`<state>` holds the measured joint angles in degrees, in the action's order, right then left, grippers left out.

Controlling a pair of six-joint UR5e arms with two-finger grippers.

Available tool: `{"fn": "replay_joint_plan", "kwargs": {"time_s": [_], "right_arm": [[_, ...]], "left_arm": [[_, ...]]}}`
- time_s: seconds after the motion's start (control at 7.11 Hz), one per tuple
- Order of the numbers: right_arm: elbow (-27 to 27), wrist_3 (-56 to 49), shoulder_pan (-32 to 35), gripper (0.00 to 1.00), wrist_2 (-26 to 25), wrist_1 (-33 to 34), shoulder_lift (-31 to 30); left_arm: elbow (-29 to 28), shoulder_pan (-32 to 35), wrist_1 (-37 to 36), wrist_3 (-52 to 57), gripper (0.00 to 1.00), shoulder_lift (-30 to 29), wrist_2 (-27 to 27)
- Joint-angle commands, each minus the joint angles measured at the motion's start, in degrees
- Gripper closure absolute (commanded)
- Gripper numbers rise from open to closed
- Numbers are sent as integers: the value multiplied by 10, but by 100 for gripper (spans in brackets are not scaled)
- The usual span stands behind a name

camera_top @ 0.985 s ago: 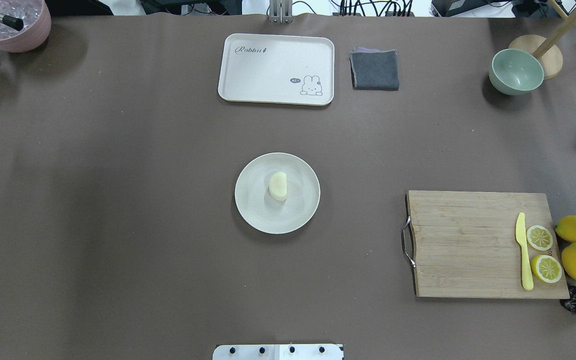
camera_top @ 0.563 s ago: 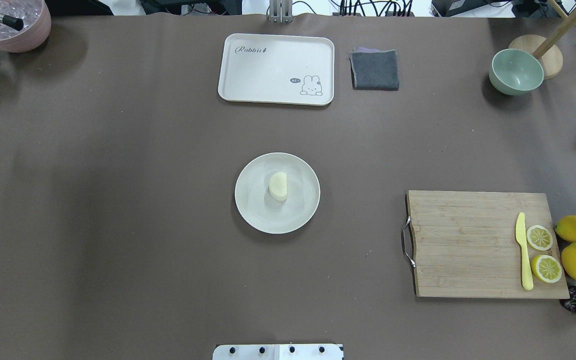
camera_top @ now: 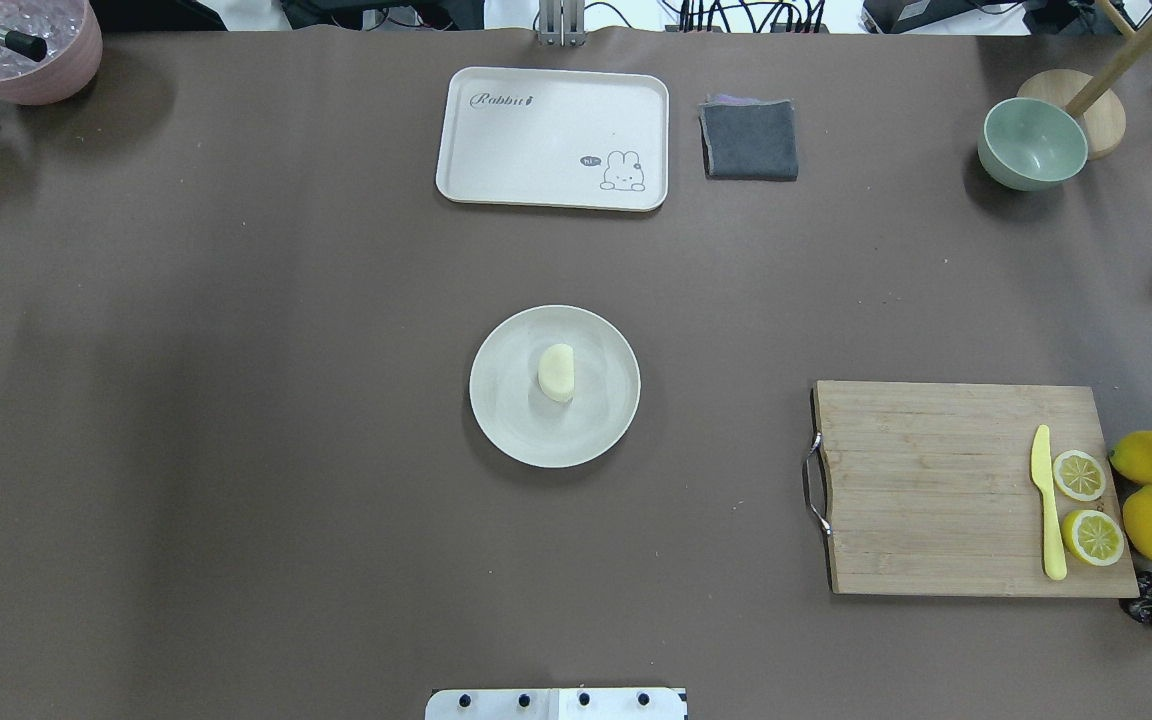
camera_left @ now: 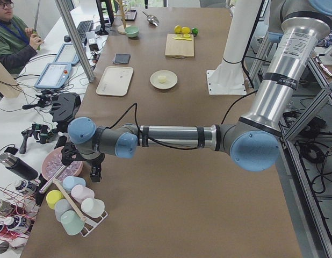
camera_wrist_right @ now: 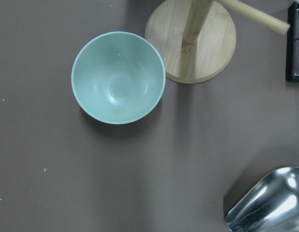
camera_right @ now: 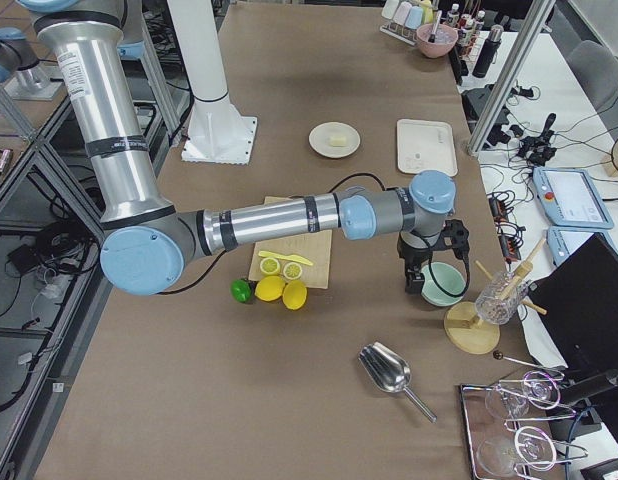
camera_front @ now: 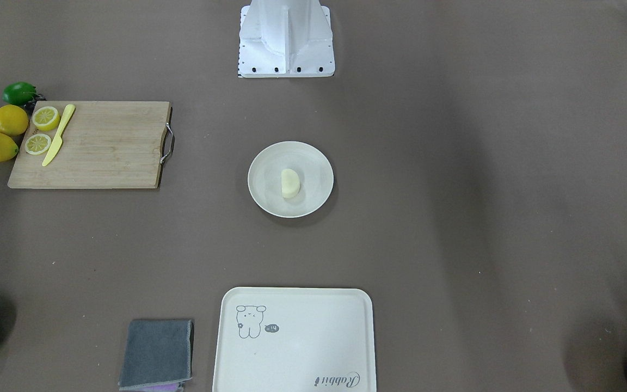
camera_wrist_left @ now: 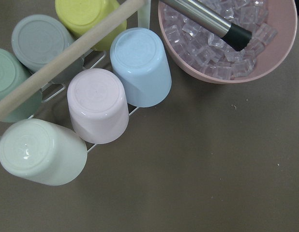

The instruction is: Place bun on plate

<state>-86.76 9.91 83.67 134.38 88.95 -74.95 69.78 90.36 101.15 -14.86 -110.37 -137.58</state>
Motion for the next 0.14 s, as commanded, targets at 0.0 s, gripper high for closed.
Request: {"fn": "replay_joint_plan", "kwargs": {"time_s": [0.0], "right_arm": [[1,1,0,0,0,0,0]], "left_arm": [[9,0,-1,-3,2,2,0]]}}
